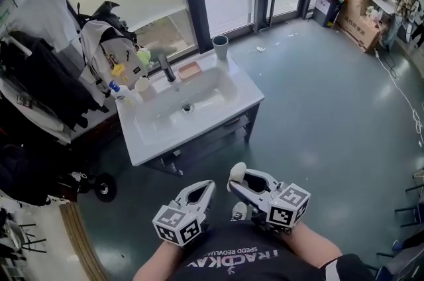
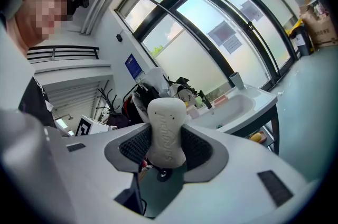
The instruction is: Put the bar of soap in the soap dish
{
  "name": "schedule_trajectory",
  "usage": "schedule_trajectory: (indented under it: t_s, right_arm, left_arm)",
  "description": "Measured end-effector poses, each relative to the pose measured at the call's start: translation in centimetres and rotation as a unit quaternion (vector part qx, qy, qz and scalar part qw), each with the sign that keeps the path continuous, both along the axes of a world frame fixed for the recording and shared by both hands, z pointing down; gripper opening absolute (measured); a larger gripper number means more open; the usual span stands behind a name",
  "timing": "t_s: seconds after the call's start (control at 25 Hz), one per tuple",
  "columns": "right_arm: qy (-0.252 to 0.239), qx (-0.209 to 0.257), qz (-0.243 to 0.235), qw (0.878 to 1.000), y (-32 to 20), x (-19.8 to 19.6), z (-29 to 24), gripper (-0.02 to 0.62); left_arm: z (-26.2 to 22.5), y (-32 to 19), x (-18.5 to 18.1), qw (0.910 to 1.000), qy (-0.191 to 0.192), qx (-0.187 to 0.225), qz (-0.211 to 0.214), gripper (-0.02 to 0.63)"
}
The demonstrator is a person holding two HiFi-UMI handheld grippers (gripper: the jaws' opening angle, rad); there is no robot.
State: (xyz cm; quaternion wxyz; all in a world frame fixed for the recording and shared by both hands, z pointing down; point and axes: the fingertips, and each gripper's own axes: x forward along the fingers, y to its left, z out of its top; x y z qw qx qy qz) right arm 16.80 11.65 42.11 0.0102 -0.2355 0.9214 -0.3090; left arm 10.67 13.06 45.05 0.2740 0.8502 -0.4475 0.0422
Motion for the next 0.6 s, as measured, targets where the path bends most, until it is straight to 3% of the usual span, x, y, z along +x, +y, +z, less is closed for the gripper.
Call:
schedule_trajectory:
  t_s: [0.28, 0.6]
  right_arm:
    - [-0.010, -0.008, 0.004, 1.000, -1.3, 1.2, 0.3, 0.179]
    - [-0.011, -0.009, 0.008, 1.000, -3.3, -0.8, 0.4, 0.179]
  left_arm:
    - [0.3, -0.8, 1.0, 0.9998, -0.015, -0.009, 0.004, 0.009]
    - [0.3, -2.6, -1.0, 0.9998, -0.016, -0.008, 0.008, 0.009]
